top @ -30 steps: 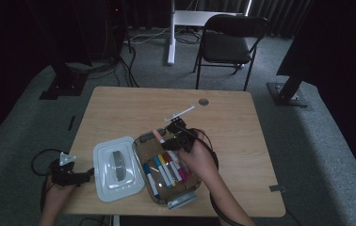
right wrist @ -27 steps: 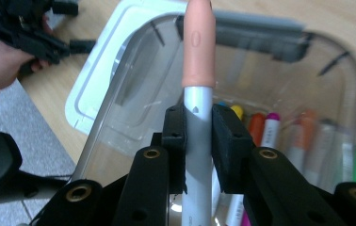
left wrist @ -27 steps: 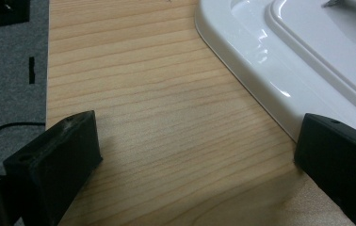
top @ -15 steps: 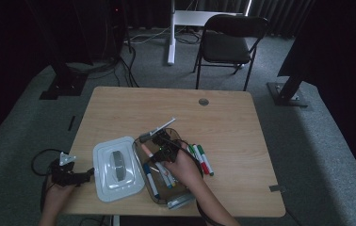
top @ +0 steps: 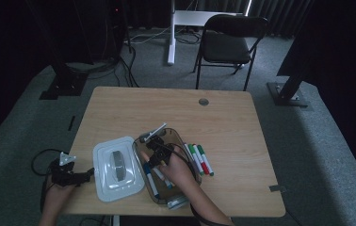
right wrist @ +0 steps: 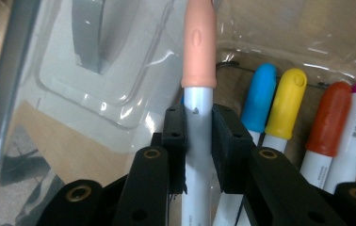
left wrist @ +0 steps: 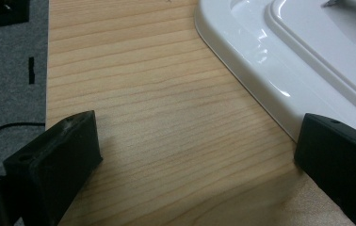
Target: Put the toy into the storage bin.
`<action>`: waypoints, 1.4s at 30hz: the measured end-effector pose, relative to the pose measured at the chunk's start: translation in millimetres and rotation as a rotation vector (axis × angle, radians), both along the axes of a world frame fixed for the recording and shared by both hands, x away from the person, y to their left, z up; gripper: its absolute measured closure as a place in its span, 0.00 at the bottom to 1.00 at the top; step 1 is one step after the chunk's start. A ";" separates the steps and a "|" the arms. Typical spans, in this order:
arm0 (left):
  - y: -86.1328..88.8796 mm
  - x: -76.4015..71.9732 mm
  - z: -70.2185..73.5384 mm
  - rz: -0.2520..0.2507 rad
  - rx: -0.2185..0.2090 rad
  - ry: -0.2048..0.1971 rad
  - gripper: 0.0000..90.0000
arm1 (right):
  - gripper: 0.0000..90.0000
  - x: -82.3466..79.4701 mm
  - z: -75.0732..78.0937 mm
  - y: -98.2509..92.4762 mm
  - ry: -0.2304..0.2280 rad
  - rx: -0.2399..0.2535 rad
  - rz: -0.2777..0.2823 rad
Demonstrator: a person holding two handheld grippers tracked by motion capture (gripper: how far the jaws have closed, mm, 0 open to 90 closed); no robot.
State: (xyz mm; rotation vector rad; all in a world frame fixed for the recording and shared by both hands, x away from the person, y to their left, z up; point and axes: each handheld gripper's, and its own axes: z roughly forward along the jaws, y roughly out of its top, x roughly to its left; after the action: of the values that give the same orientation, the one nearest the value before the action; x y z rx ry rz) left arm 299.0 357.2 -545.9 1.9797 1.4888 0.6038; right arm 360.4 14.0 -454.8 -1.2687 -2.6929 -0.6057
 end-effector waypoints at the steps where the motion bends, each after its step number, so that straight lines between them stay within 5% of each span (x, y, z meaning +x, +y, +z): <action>1: 0.0 0.0 0.0 0.000 0.000 0.000 0.01 | 0.85 0.1 -0.7 1.1 0.006 -0.008 0.004; 12: 0.2 0.0 0.1 -0.003 0.003 0.002 0.01 | 0.84 1.6 -12.3 12.3 0.061 -0.100 0.047; 22: 0.2 -0.1 0.2 -0.003 0.003 0.002 0.01 | 0.81 1.1 -14.7 11.8 0.070 -0.112 0.064; 30: 0.3 0.0 0.2 -0.003 0.004 0.001 0.01 | 0.76 -2.2 4.2 -5.0 0.007 -0.050 0.049; 37: 0.2 0.0 0.1 -0.003 0.003 0.001 0.01 | 0.73 -5.6 48.9 -47.5 -0.093 0.080 0.010; 42: 0.3 0.0 0.2 -0.003 0.004 0.002 0.01 | 0.72 -6.1 66.3 -71.1 -0.145 0.123 -0.019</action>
State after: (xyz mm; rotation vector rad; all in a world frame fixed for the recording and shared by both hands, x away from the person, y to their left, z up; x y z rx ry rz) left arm 299.1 357.5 -545.7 1.9855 1.4866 0.6036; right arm 354.2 -57.0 -388.5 -1.2661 -2.7098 -0.8836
